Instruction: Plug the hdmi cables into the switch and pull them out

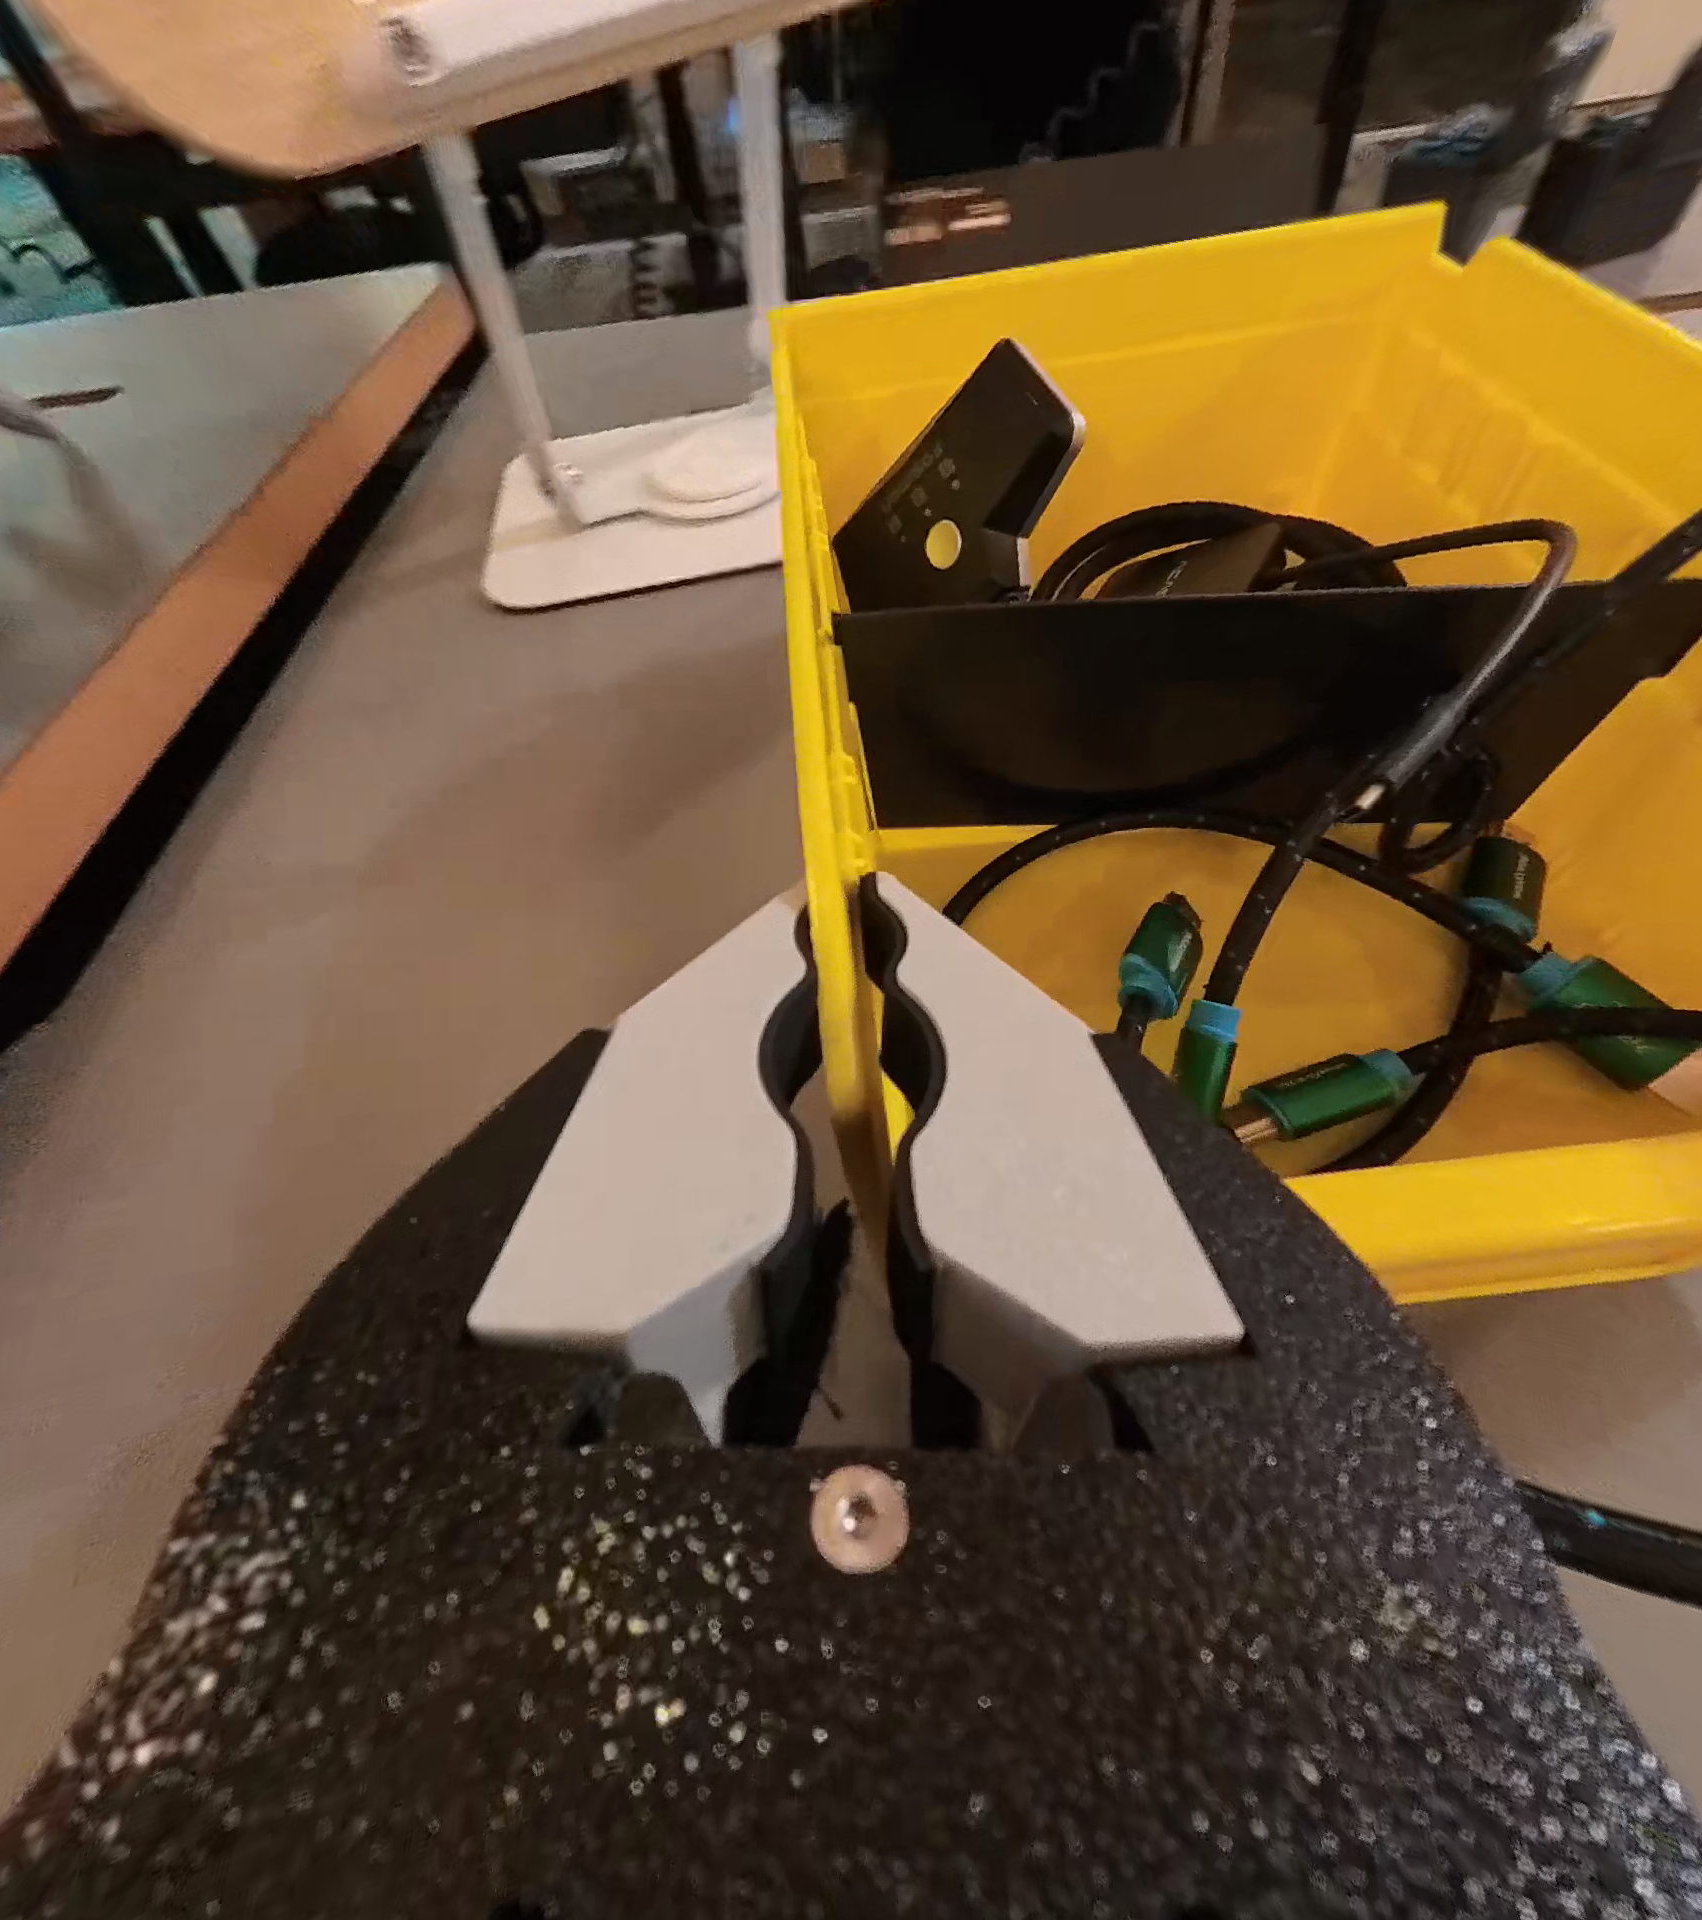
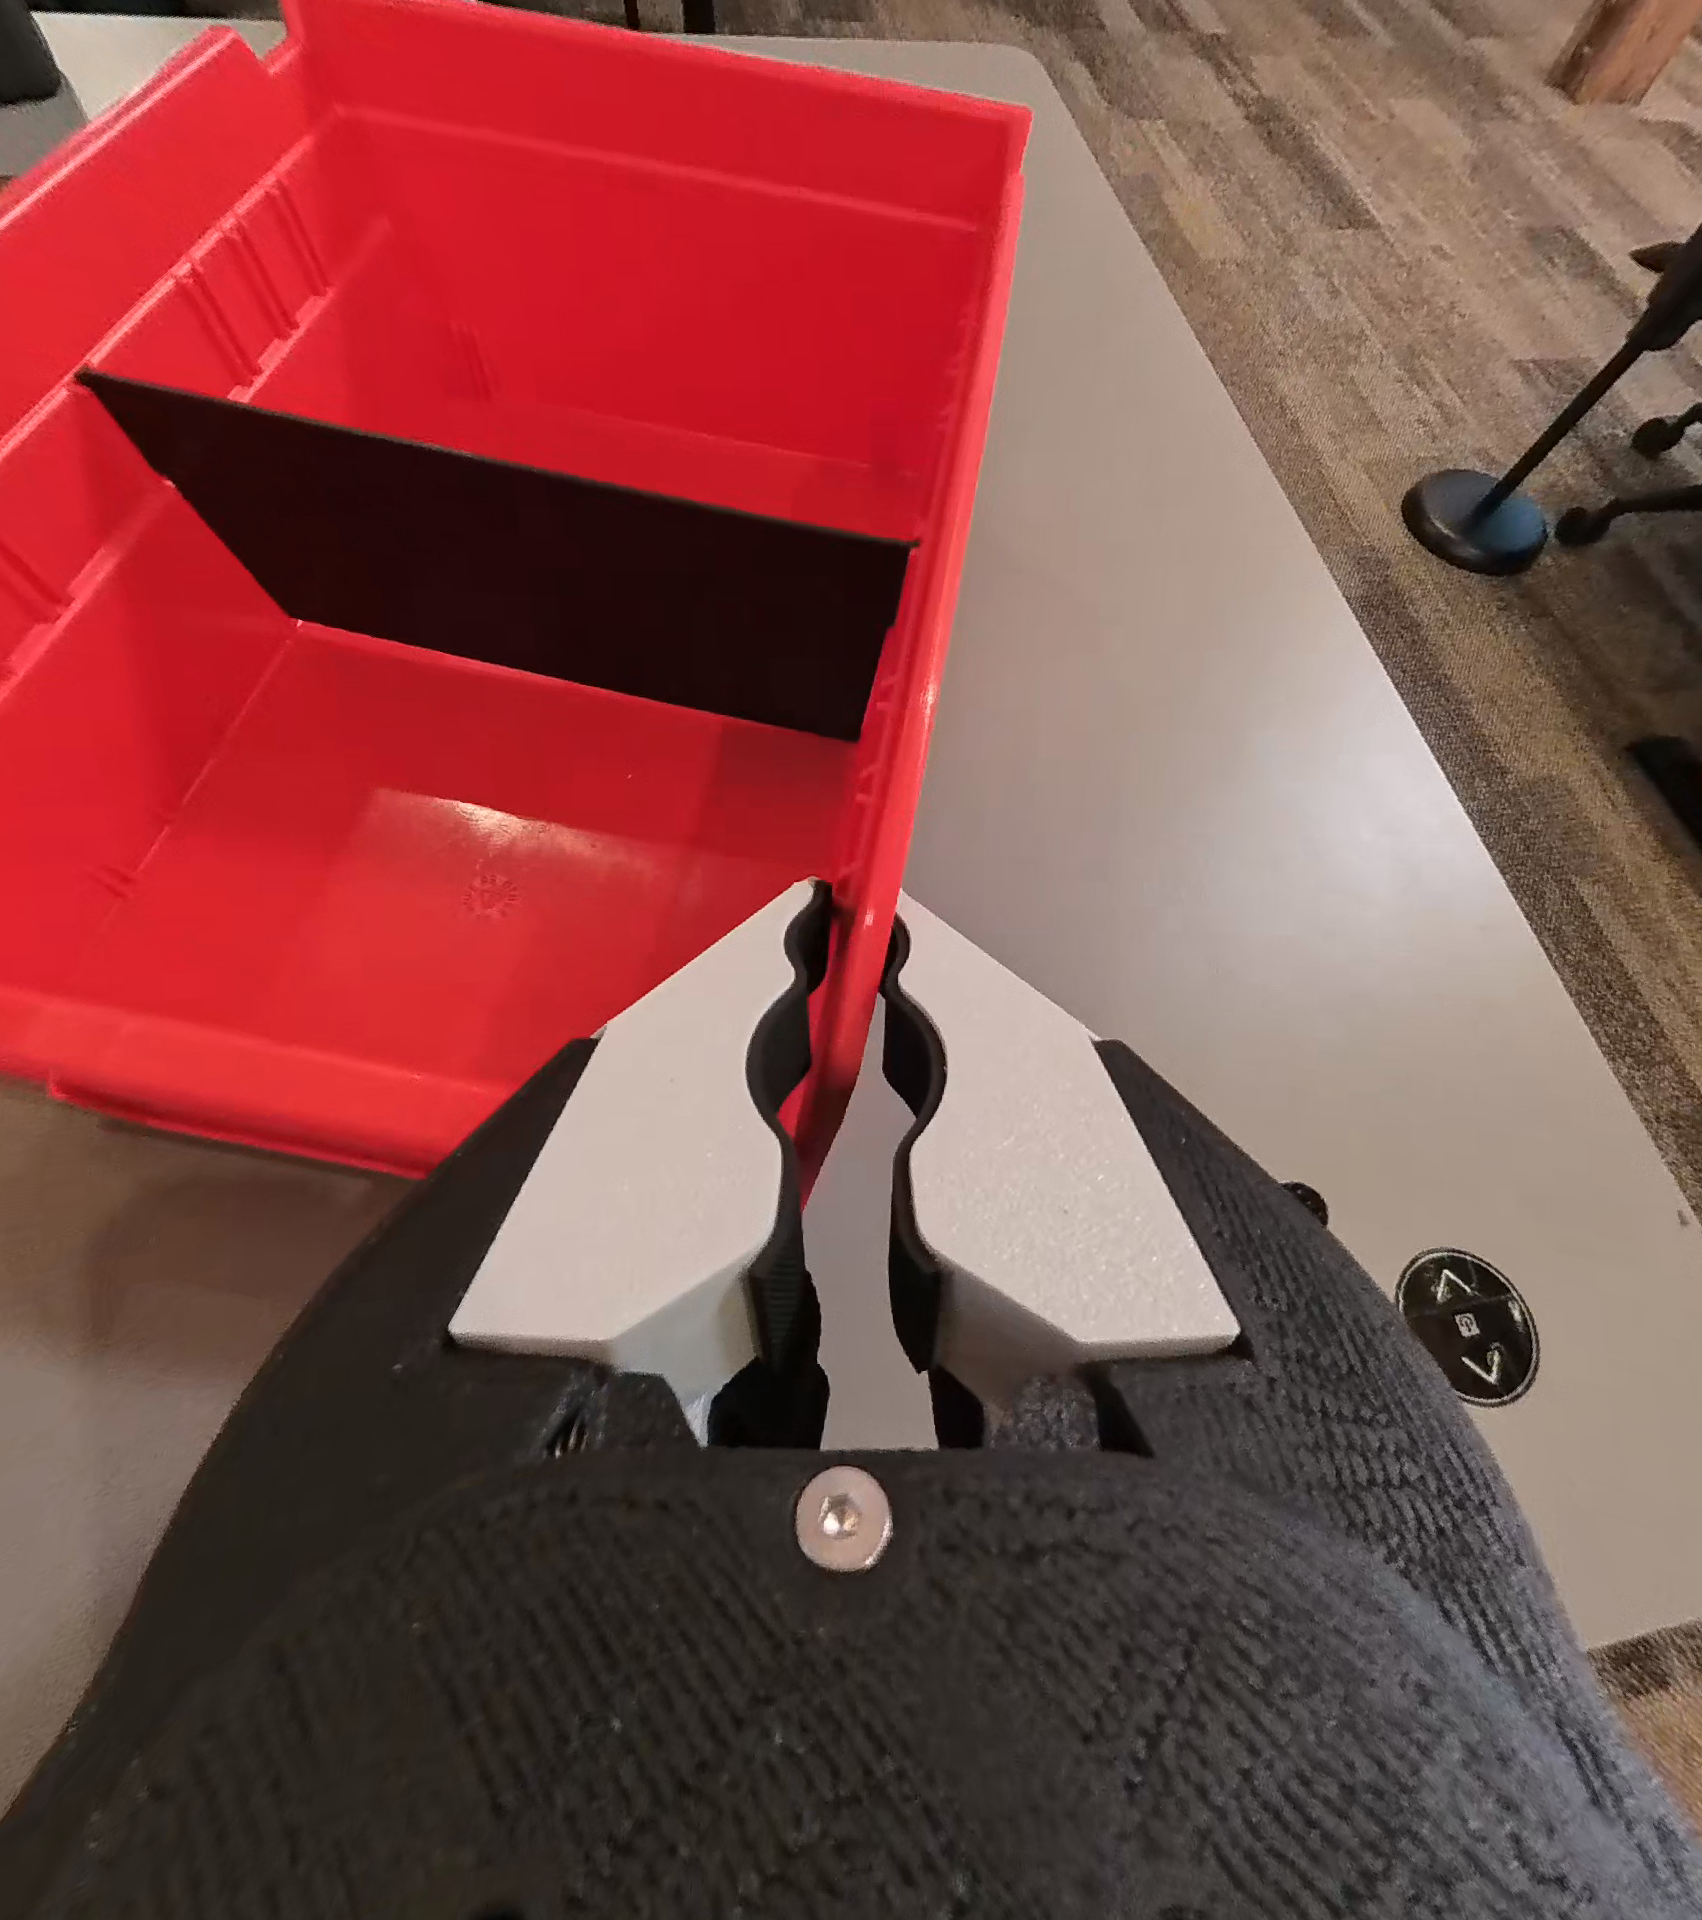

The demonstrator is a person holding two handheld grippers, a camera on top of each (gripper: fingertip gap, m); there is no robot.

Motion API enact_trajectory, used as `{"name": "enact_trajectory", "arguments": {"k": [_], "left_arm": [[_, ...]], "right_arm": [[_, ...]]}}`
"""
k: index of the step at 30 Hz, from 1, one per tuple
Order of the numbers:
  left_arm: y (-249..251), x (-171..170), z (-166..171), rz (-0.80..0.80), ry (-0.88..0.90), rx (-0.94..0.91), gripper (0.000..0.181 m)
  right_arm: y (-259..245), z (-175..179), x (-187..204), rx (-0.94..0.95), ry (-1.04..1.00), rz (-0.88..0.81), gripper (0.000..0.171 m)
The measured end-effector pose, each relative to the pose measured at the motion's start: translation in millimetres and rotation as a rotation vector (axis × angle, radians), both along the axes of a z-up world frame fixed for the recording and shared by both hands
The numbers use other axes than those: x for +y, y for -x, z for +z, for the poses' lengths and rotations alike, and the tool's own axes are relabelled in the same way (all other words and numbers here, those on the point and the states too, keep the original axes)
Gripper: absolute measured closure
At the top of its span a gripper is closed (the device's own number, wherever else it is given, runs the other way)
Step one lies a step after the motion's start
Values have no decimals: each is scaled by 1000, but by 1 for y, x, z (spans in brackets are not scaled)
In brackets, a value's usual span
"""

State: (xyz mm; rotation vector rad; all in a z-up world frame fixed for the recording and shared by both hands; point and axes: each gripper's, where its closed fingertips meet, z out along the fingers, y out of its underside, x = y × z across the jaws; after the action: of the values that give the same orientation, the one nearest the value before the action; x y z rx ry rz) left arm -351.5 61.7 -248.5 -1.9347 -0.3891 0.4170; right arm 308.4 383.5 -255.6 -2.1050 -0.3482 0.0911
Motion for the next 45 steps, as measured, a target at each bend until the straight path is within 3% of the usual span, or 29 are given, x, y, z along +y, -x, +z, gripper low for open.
{"name": "enact_trajectory", "arguments": {"k": [5,18,19,22,23,27,31,35,39,45], "left_arm": [[30,-30,0,30,-2,-1,180],[36,-22,1,-25,-69,-46,181],[36,-22,2,-23,-81,-49,177],[37,-24,9,4,-169,-9,167],[39,-28,12,40,-203,7,164],[50,-54,33,175,-267,111,131],[62,-79,51,291,-310,230,124],[59,-81,56,294,-307,260,115],[53,-77,69,272,-362,277,107],[47,-75,78,238,-398,284,107]], "right_arm": [[2,0,-1,-40,-15,34,166],[-4,0,-20,-23,1,200,165],[-4,-1,-21,-28,5,199,165],[-6,-4,-28,-57,75,187,129],[-13,-5,-31,-81,112,148,125],[-40,8,-50,-117,165,31,116],[-38,53,-57,-47,16,2,117],[9,112,-59,-3,-247,117,117],[96,158,-73,139,-498,354,114],[197,153,-91,262,-571,569,111]]}}
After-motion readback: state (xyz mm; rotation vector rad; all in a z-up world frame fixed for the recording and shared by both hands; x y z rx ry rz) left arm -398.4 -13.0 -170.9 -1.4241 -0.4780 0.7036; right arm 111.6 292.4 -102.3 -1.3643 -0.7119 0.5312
